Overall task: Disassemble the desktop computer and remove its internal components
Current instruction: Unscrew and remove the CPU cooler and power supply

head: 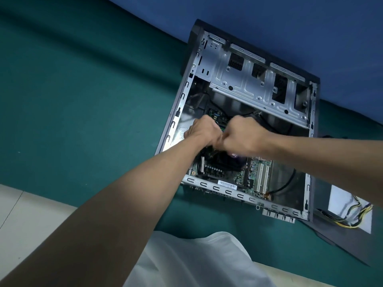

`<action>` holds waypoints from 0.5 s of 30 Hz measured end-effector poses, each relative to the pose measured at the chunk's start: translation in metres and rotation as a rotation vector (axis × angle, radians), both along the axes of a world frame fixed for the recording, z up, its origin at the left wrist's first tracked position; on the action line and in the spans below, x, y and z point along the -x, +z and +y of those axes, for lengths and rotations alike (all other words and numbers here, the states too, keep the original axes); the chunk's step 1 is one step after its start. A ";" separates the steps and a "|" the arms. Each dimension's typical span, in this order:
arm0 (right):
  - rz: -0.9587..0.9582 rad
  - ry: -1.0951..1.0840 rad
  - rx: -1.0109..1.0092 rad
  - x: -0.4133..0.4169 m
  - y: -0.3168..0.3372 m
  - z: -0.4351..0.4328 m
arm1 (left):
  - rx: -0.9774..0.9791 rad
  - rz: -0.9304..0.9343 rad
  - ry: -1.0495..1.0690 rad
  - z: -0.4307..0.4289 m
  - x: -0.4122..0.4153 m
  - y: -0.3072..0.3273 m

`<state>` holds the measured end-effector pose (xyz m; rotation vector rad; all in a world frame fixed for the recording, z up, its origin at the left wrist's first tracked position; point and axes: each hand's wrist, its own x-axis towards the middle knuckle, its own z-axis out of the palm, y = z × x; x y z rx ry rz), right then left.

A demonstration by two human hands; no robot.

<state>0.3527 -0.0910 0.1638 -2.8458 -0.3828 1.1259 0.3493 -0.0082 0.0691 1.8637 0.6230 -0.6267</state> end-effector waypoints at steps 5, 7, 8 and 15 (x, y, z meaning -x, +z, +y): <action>0.333 -0.589 0.006 -0.007 -0.002 -0.003 | -0.004 -0.027 -0.022 -0.003 0.001 -0.001; 0.115 -0.126 0.145 -0.004 -0.004 0.000 | -0.029 -0.026 -0.025 -0.001 0.000 -0.001; 0.004 0.192 0.207 -0.001 0.000 0.002 | -0.043 -0.021 -0.022 0.000 0.001 0.001; -0.189 1.132 0.202 0.004 0.007 0.000 | -0.007 -0.002 0.022 0.002 0.001 0.005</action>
